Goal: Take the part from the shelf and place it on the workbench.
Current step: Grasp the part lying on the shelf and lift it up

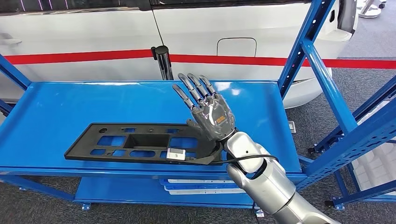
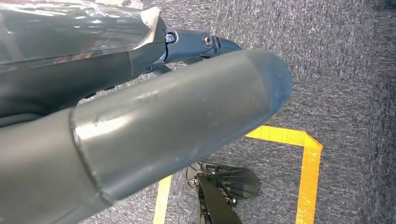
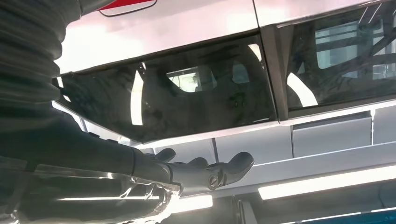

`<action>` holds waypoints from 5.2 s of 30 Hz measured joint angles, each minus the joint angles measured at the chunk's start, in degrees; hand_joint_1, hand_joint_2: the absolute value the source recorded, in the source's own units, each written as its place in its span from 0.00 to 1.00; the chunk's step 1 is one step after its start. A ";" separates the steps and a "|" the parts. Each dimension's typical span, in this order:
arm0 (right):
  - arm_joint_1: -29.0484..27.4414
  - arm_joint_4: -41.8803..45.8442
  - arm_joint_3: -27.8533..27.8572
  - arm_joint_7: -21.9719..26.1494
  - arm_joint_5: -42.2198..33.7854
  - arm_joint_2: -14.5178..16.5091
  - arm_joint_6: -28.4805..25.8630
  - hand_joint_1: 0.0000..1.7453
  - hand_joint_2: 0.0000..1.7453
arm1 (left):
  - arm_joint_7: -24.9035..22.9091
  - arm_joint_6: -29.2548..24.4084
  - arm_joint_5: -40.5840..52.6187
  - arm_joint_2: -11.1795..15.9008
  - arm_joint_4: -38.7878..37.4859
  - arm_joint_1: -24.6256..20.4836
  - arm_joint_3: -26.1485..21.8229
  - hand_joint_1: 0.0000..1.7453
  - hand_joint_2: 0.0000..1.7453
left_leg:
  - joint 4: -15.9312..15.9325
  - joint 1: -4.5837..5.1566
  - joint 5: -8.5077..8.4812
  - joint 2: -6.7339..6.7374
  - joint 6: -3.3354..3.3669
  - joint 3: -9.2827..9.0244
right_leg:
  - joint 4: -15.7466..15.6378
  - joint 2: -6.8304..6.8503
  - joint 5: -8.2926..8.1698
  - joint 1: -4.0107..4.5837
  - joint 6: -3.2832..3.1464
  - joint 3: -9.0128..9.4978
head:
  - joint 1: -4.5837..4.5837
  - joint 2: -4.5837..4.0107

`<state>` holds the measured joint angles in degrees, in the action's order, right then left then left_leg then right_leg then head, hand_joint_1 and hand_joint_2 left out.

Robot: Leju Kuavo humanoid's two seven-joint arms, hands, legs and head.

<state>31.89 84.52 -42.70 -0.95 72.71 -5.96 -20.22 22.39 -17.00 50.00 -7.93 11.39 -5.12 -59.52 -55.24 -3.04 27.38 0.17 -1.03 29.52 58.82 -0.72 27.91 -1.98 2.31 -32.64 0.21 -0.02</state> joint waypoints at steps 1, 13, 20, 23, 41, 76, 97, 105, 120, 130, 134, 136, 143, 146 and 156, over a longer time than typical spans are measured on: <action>-0.01 0.00 -0.01 0.10 -0.29 -0.03 0.01 0.00 1.00 | -0.03 -0.03 0.05 -0.01 0.00 0.00 0.00 0.00 0.00 | 0.00 0.00 0.06 0.00 -0.53 0.01 | 0.01 0.02 0.00 0.01 0.00 0.00 | -0.01 0.00; -0.03 0.36 -0.13 2.18 -4.10 -0.29 0.68 0.00 1.00 | -0.51 -0.65 0.56 -0.02 0.00 0.00 0.00 0.00 0.00 | -1.21 0.66 0.51 -0.02 -1.48 0.68 | 0.01 0.16 -0.03 -0.07 0.07 0.00 | -0.03 0.01; -0.03 0.50 -0.19 2.43 -4.61 -0.29 0.79 0.00 1.00 | -0.56 -0.71 0.56 -0.02 0.00 0.00 0.00 0.00 0.00 | -1.55 0.90 0.64 -0.02 -1.28 0.84 | 0.01 0.17 -0.06 -0.24 0.12 0.01 | -0.04 0.00; -0.26 1.18 -0.37 3.67 -6.84 -0.38 1.39 0.00 1.00 | -0.76 -0.76 0.75 -0.02 0.00 0.00 0.00 0.00 0.00 | -1.63 0.96 0.68 -0.02 -1.21 0.86 | 0.00 0.18 -0.06 -0.27 0.12 0.01 | -0.03 0.00; -6.01 13.70 0.64 8.43 -16.31 -7.57 8.52 0.00 1.00 | -0.83 -0.52 1.69 0.00 0.00 -0.01 0.05 0.00 0.00 | -2.72 0.87 1.22 -0.01 -0.10 1.50 | -0.11 0.19 -0.25 -1.03 0.48 -0.01 | 0.02 0.00; -4.93 11.85 0.85 5.99 -12.57 -5.78 7.98 0.00 1.00 | -0.43 -0.38 2.21 -0.33 -0.03 -0.71 0.15 0.00 0.00 | -2.29 2.69 2.25 0.00 3.38 -0.71 | 0.28 0.61 -4.14 1.35 -0.39 -3.79 | -0.25 0.00; -4.37 10.75 0.78 5.97 -12.65 -5.77 7.90 0.00 1.00 | -0.43 -0.38 2.21 -0.68 -0.07 -0.66 0.15 0.00 0.00 | -18.47 2.05 6.89 -0.06 0.16 11.29 | -1.60 0.96 -1.31 0.61 -2.79 0.33 | -0.08 0.01; -4.02 9.53 0.34 6.75 -12.35 -5.23 6.79 0.00 1.00 | 0.00 -0.55 2.80 -0.69 -0.07 -0.79 0.16 0.00 0.00 | -1.28 2.27 2.95 -0.33 1.48 -2.00 | -1.51 0.94 -3.90 1.02 -0.53 -1.94 | -0.16 0.01; 4.64 -13.38 -9.78 6.32 -7.19 11.88 2.28 0.00 1.00 | -1.87 -1.12 5.90 -1.14 -0.06 -1.36 1.02 0.00 0.00 | -2.00 2.91 0.02 0.41 3.06 1.87 | -1.82 0.85 -0.81 1.32 -0.55 0.93 | -0.36 0.00; 9.33 -25.53 -12.02 5.93 -8.10 18.78 0.16 0.00 1.00 | -1.92 -1.11 6.81 -1.19 -0.07 -1.66 1.51 0.00 0.00 | -1.75 2.26 -0.68 0.43 2.18 2.26 | -1.56 0.73 -1.27 1.91 -1.55 0.34 | -0.31 0.01; 12.29 -33.98 -12.75 4.69 -11.31 22.68 -1.26 0.00 1.00 | -1.80 -0.44 7.77 -1.18 -0.07 -1.88 2.30 0.00 0.00 | -1.74 2.22 -0.92 0.41 1.78 2.48 | -1.49 0.75 -1.43 1.97 -1.82 0.11 | -0.32 0.01; 13.56 -37.02 -13.94 3.10 -14.79 23.65 -1.27 0.00 1.00 | -1.79 -0.17 8.16 -1.18 -0.07 -1.89 2.59 0.00 0.00 | -1.74 2.24 -1.00 0.41 1.66 2.60 | -1.48 0.75 -1.53 1.97 -1.93 0.01 | -0.33 0.01; 17.04 -43.44 -21.61 -2.71 -27.62 25.23 -0.59 0.00 1.00 | -1.79 0.40 9.19 -1.18 -0.07 -1.90 3.63 0.00 0.00 | -1.78 2.42 -1.06 0.40 1.59 2.72 | -1.49 0.75 -1.63 1.81 -1.97 -0.10 | -0.34 0.01; 17.57 -45.26 -24.73 -3.82 -30.31 25.26 0.68 0.00 1.00 | -1.80 1.21 9.47 -1.18 -0.07 -1.92 3.81 0.00 0.00 | -1.80 2.46 -1.06 0.40 1.59 2.73 | -1.49 0.75 -1.63 1.76 -1.96 -0.10 | -0.34 0.02; 19.69 -51.74 -30.44 -8.99 -30.35 25.26 0.88 0.00 1.00 | -2.27 2.48 10.11 -1.17 -0.06 -1.98 3.91 0.00 0.00 | -1.87 2.48 -1.05 0.40 1.61 2.78 | -1.52 0.75 -1.67 1.67 -1.91 -0.12 | -0.33 0.00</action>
<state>51.58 32.78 -73.13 -9.93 42.36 19.30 -19.34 20.11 -14.52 60.11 -9.11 11.33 -7.10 -55.60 -57.11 -0.57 26.33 0.57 0.58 32.30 57.30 0.03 26.24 -0.31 0.39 -32.76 -0.12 -0.02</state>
